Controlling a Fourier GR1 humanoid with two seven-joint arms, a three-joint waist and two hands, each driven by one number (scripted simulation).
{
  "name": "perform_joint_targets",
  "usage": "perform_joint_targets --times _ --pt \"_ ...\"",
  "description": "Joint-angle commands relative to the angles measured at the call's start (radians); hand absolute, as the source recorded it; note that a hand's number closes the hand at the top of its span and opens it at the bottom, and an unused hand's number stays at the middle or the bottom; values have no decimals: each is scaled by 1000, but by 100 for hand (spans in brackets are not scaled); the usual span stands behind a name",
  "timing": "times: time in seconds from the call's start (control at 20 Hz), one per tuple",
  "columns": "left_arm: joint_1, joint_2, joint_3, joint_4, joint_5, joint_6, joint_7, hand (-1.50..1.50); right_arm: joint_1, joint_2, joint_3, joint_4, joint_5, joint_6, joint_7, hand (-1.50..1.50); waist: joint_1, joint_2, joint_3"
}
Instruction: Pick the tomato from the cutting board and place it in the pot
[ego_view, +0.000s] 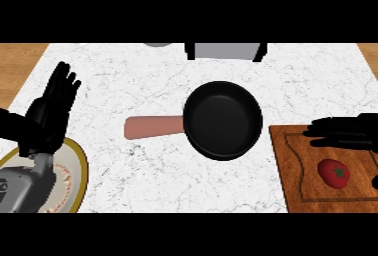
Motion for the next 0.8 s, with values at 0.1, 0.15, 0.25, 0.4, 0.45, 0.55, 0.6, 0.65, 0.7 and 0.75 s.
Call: perform_joint_targets --times 0.1,0.15,0.25,0.4,0.45,0.55,0.6,0.65,0.7,0.75 --pt "-14 11 -6 -88 -24 40 87 0 -23 -25 102 98 106 48 -255 -150 -12 -8 -1" --pt "-21 11 10 -26 -22 14 58 0 -12 39 129 109 134 -6 -223 -150 -22 -5 -2" --pt "-17 10 44 7 -3 -7 29 0 -13 20 134 187 153 -48 -302 -150 -23 -4 -2" --pt "27 -5 21 -43 -21 3 40 0 -56 16 145 219 165 -42 -317 -150 -21 -6 -2" --pt "52 -9 22 -50 -29 -1 10 0 -56 46 171 216 185 -44 -277 -150 -19 -7 -3" --pt "21 -32 33 1 -18 -23 6 0 -47 44 151 279 213 -113 -305 -150 -36 -8 -3" --pt "59 2 39 -62 -30 -17 39 0 -65 69 169 310 251 -127 -293 -150 -25 -9 -2" --pt "16 -25 40 -40 -49 16 53 0 -94 153 170 324 270 -116 -205 -150 -30 -8 -3" --pt "104 -8 58 -83 -26 -23 14 0 -81 130 169 323 273 -134 -242 -150 -26 -10 -3" --pt "24 -32 44 -38 -51 1 29 0 -89 162 170 403 292 -182 -278 -150 -29 -7 -2"
